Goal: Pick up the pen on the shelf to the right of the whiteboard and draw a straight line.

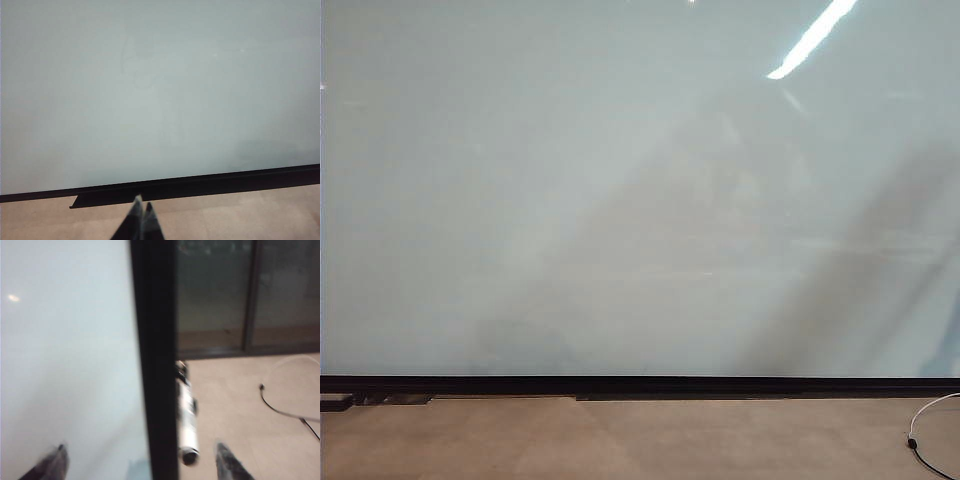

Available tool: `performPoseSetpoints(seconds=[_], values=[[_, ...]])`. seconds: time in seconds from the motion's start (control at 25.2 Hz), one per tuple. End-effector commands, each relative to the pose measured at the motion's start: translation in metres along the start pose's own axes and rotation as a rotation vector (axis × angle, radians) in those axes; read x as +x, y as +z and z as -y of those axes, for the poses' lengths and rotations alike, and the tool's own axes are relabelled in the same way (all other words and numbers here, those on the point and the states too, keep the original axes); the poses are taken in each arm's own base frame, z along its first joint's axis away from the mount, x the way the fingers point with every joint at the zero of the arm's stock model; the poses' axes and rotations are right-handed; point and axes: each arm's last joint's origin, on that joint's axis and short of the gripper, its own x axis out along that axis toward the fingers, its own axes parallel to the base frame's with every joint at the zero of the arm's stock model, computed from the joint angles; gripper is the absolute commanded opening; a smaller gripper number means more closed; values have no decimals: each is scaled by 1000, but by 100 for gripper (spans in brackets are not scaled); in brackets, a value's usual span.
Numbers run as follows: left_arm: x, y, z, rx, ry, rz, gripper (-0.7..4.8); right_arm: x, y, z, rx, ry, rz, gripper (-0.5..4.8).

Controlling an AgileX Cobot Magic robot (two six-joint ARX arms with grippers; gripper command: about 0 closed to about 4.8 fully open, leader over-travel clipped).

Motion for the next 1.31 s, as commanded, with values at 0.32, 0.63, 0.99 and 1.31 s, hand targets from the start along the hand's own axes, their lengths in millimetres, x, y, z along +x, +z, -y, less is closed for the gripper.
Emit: performPoseSetpoints(seconds=[0.32,0.63,0.99,1.31], values=[[0,2,0,2,2,15,-5,44,-66,37,42,52,23,414],[0,2,0,2,2,15,-5,76,-80,43,0,138,5,414],[0,2,0,2,1,15,-5,90,-71,45,-38,138,42,413],[0,2,0,2,1,15,-5,100,-83,49,-28,106,24,413]])
